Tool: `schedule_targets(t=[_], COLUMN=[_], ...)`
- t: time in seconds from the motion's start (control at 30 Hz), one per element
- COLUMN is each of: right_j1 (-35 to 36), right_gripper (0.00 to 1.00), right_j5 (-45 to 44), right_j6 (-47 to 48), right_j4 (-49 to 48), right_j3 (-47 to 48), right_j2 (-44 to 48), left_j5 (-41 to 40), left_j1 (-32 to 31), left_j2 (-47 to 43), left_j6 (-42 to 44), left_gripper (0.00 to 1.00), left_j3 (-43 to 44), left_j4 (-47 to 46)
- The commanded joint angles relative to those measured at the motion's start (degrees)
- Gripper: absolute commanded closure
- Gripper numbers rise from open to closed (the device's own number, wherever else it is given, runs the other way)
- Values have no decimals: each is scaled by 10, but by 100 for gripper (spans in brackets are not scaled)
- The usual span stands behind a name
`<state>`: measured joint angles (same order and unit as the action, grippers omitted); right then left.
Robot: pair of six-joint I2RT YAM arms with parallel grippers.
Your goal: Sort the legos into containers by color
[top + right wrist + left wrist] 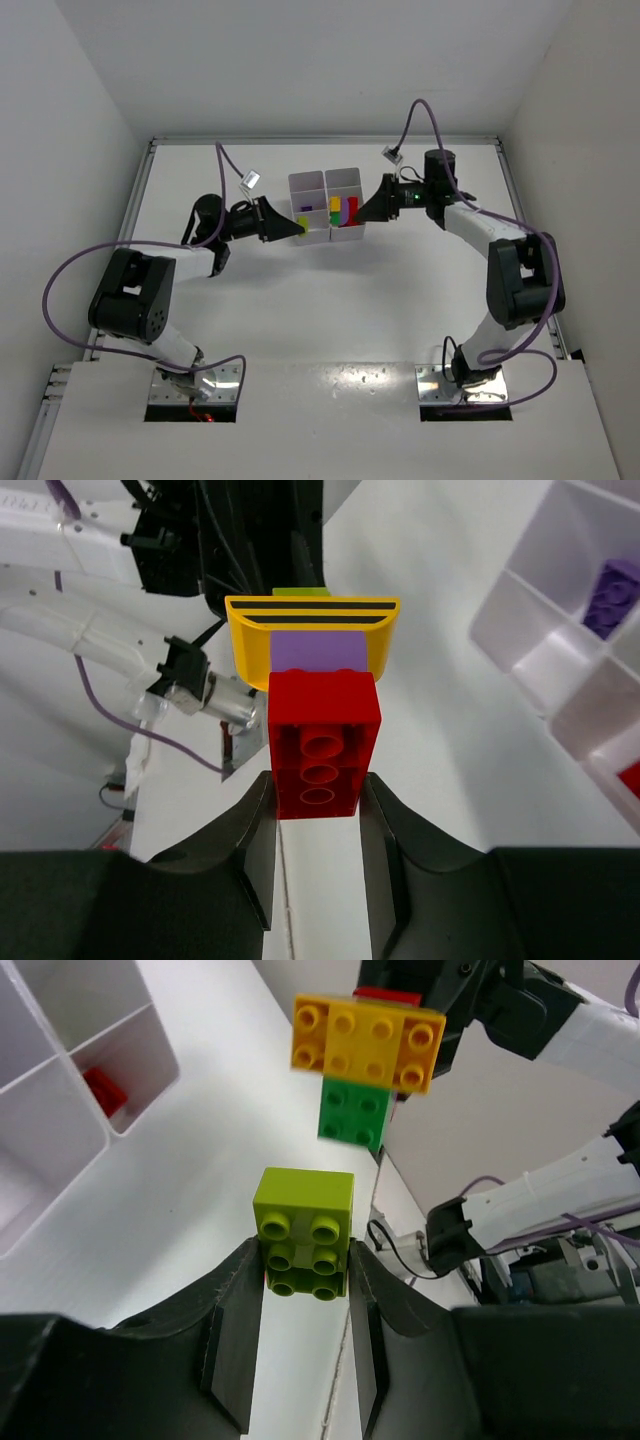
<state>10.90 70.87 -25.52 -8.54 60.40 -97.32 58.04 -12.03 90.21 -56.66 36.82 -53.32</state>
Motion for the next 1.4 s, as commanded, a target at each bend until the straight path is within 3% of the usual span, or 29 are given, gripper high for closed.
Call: schedule_targets(t=[0.0,0.23,0.47,0.6,0.7,0.97,1.23,1.37], right_j1=[-31,-47,-52,-57,-64,-95,-108,-115], right_gripper=[100,100,100,100,100,100,100,100], right_j5=[11,-1,-45,-78,-113,-190,-275,-303], right_j6=[-1,40,116,141,159,203,263,294], right_j4=[-34,12,76,96,104,139,193,232], right_j3=[-3,-8,-8,-13,-20,-2,34,34], right_j2=[38,43,69,80,95,123,121,127], left_j5=[-6,-12,-105,-190,-228,-220,-162,-135], left_j1=[16,21,21,-9,-16,-16,-11,-11], left_j2=[-21,-27,-57,-101,-115,-101,49,94], left_j6=[21,46,204,307,336,450,609,639], left_gripper=[95,96,98,98,98,98,98,98], left_j3=[-3,2,68,97,108,177,358,412], left_j4=[-14,26,273,379,415,482,596,618])
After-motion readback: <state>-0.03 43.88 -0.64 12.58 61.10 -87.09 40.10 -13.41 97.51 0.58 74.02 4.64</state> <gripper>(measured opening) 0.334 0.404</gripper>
